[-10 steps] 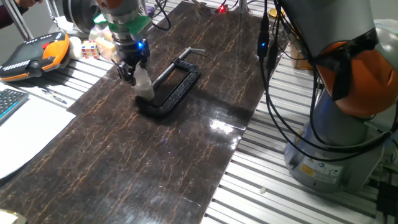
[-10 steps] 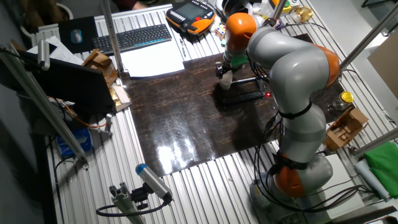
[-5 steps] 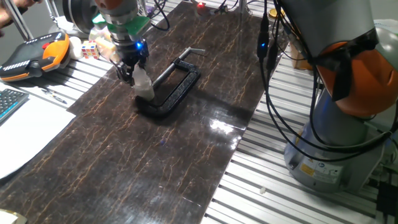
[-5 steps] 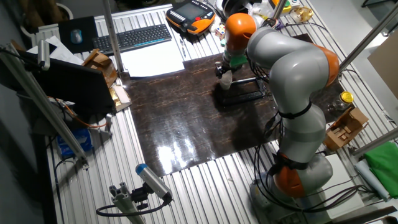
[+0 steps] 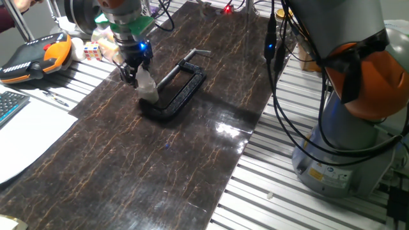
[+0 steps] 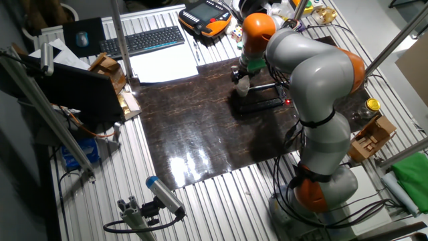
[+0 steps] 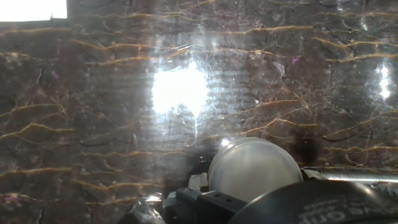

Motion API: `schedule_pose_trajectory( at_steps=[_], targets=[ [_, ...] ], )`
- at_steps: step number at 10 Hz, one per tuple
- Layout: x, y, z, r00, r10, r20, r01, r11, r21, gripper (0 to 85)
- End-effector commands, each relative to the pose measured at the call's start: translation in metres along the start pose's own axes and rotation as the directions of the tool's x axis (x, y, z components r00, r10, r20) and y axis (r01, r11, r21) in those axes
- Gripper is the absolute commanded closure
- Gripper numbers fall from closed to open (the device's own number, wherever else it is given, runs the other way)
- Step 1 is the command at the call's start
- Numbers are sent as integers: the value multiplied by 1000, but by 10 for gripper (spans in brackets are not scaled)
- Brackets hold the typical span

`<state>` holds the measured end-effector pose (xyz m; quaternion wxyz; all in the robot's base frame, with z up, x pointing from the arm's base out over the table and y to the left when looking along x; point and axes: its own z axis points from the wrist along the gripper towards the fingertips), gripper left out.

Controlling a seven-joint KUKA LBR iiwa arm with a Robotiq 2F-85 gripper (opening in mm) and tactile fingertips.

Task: Screw the lid onto the jar

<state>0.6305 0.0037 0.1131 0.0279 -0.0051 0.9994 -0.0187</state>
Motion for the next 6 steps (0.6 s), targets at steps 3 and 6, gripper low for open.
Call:
schedule_pose_trajectory(
  at_steps=[3, 6],
  targets=[
    [2, -2, 2, 1000, -2, 1, 2, 1000, 3, 150],
    [5, -4, 7, 1000, -5, 9, 5, 1000, 3, 150]
  ],
)
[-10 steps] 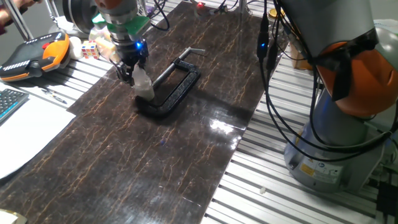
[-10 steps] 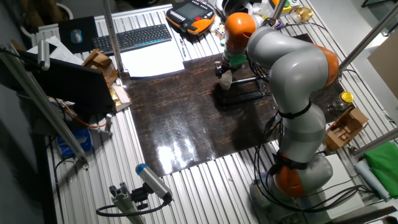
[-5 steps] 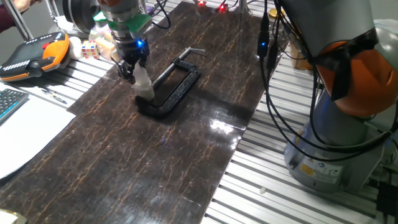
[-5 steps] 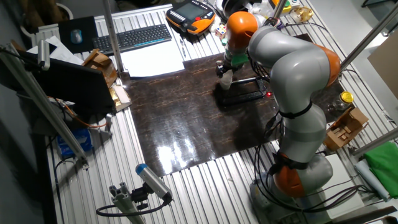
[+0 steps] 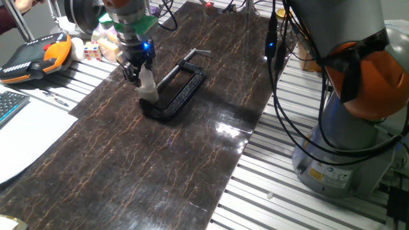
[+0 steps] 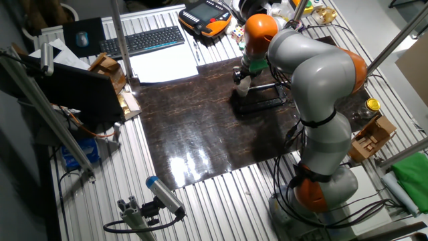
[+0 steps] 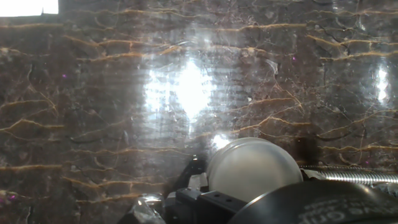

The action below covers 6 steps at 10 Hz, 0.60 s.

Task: Screw the lid onto the jar

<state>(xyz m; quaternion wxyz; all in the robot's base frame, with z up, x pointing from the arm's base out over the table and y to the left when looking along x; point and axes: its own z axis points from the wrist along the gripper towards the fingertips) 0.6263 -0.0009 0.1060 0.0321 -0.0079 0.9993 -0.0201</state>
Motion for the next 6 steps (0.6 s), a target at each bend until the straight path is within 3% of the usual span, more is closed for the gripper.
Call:
schedule_pose_trajectory(
  at_steps=[1, 6],
  targets=[
    [0, 0, 1, 1000, 0, 2, 0, 1000, 0, 150],
    [2, 2, 5, 998, -56, 40, 55, 998, 9, 150]
  ],
)
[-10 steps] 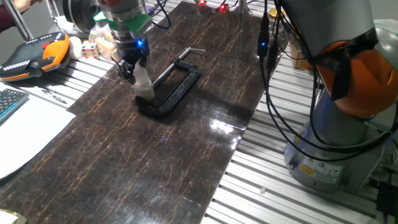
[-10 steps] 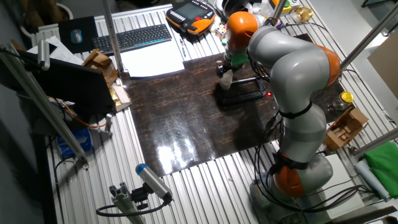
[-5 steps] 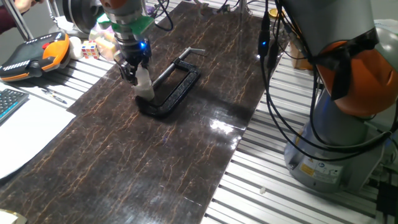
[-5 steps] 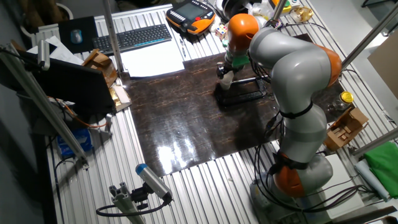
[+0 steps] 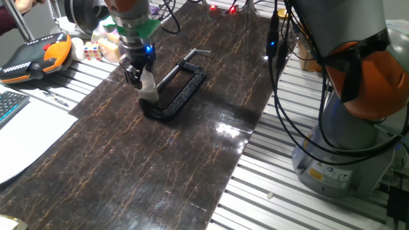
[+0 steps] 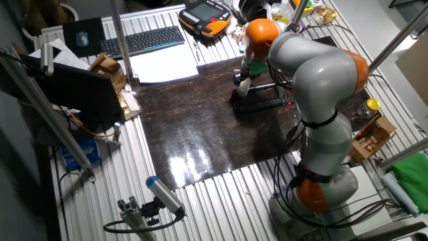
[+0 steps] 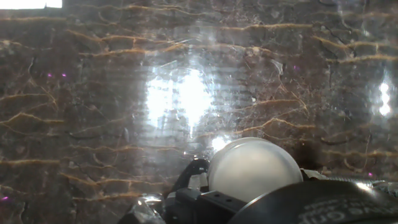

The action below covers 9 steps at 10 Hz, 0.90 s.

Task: Screw the lid onto the jar

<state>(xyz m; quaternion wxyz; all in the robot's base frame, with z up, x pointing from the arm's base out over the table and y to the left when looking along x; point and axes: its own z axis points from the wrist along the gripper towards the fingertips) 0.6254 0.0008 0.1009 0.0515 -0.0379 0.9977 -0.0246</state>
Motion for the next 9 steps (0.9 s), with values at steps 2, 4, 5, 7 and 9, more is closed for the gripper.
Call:
schedule_pose_trajectory(
  at_steps=[2, 4, 5, 7, 9],
  targets=[
    [-1, 0, 1, 998, -67, 7, 68, 998, -5, 150],
    [-1, 0, 2, 995, -99, -6, 99, 995, -9, 150],
    [-1, 0, 3, 994, -110, -10, 110, 994, -11, 150],
    [0, 1, 4, 992, -128, -16, 128, 992, -15, 150],
    [-1, 1, 5, 988, -156, -10, 156, 988, -10, 150]
  ],
)
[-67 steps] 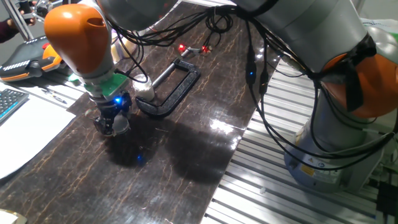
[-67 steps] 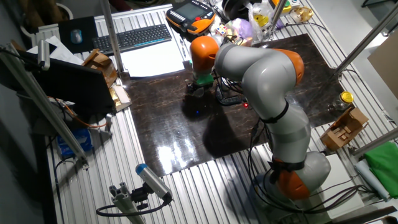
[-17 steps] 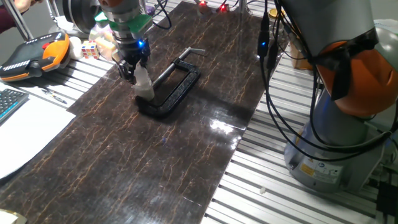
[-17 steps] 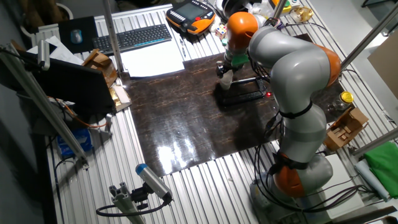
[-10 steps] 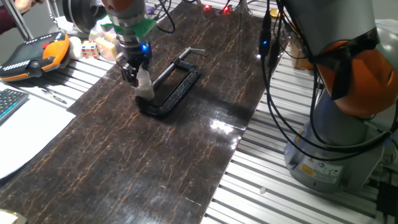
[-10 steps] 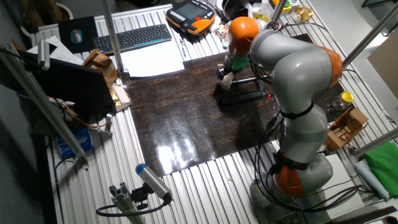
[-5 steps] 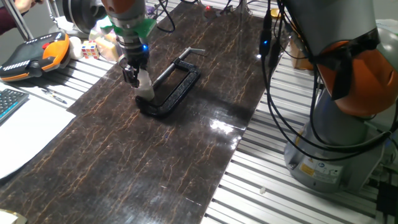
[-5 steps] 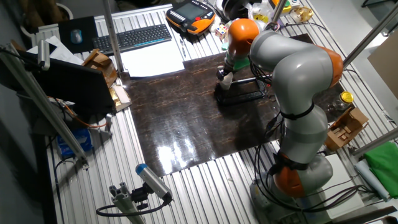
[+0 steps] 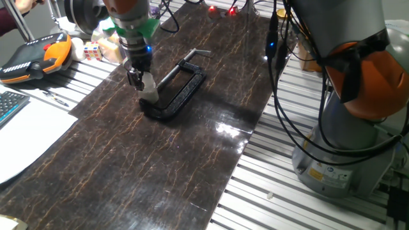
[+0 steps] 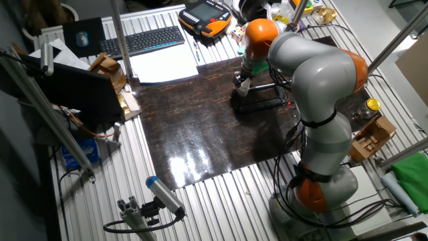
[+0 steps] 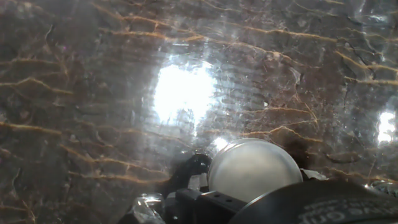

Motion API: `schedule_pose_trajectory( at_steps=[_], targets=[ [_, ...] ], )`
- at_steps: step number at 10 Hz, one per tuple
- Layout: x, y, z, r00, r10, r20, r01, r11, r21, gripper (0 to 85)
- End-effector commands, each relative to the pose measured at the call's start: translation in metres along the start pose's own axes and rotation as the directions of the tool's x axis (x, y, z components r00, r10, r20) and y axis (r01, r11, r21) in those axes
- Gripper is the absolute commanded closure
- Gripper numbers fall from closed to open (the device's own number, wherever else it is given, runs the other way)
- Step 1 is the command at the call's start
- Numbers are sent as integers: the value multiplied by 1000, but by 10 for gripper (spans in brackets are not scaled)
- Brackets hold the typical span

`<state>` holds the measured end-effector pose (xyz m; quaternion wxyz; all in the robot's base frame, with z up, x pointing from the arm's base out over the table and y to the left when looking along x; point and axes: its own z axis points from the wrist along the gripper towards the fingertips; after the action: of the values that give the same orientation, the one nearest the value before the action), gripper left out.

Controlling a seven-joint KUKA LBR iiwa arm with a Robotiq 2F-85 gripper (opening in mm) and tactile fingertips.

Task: Screw the lid onto the jar

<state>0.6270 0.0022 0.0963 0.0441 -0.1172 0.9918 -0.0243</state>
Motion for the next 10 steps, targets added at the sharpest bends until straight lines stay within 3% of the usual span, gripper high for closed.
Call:
schedule_pose_trajectory(
  at_steps=[1, 6, 8, 10],
  targets=[
    [0, 1, 0, 1000, -17, 5, 17, 1000, 1, 150],
    [-2, 1, -1, 982, -182, 41, 181, 983, 18, 150],
    [-2, 2, -1, 976, -214, 37, 213, 977, 24, 147],
    [-3, 2, -1, 977, -212, 36, 212, 977, 7, 150]
  ],
)
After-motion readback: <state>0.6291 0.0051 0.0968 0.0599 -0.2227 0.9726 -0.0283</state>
